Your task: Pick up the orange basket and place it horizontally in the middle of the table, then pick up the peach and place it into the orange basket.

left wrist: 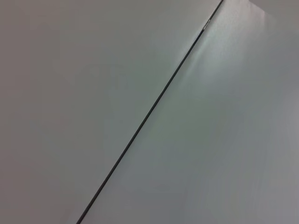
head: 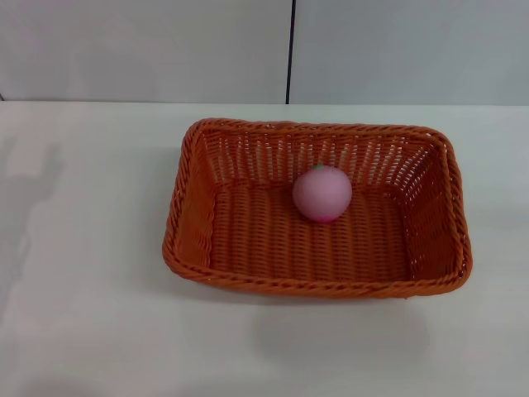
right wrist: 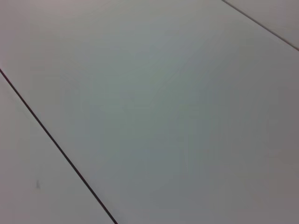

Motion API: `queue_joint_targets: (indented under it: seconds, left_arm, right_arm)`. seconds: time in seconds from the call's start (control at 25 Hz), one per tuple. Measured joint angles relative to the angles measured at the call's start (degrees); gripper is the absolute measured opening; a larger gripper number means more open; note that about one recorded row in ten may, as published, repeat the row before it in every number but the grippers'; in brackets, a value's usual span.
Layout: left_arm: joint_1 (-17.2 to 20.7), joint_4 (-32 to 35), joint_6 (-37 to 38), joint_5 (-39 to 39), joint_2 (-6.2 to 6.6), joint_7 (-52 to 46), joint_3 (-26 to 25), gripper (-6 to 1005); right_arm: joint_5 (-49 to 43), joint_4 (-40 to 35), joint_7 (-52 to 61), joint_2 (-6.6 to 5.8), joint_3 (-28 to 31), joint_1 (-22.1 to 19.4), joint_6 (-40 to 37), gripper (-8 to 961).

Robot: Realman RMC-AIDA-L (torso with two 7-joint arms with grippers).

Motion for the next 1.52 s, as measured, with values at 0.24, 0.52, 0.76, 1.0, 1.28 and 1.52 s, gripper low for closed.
queue_joint_targets:
  seconds: [0.24, 0.52, 0.76, 1.0, 1.28, 1.52]
  left_arm:
    - [0.03, 0.00, 0.00, 0.00, 0.00, 0.00, 0.00, 741]
    - [0.37, 0.00, -0.12, 0.00, 0.00, -0.06, 0.28, 709]
    - [0.54, 0.07, -0.17, 0.03, 0.00, -0.11, 0.29, 580]
    - [0.73, 0.00, -0.16, 0.08, 0.02, -0.21, 0.36, 380]
    - [0.72, -0.01, -0.04, 0.01, 0.03, -0.44, 0.00, 208]
    - [0.23, 0.15, 0.77, -0.01, 0.00, -3.81, -1.27, 379]
  right_arm:
    - [0.00, -0.01, 0.09, 0.00, 0.00, -0.11, 0.01, 451]
    - [-0.01, -0.04, 0.14, 0.00, 0.01, -0.29, 0.09, 451]
    - [-0.01, -0.04, 0.26, 0.00, 0.00, -0.31, 0.09, 451]
    - [-0.01, 0.10, 0.26, 0.09, 0.01, -0.29, 0.65, 451]
    - [-0.01, 0.60, 0.26, 0.09, 0.04, -0.12, 0.70, 451]
    - [-0.01, 0.67, 0.21, -0.01, 0.10, 0.00, 0.71, 451]
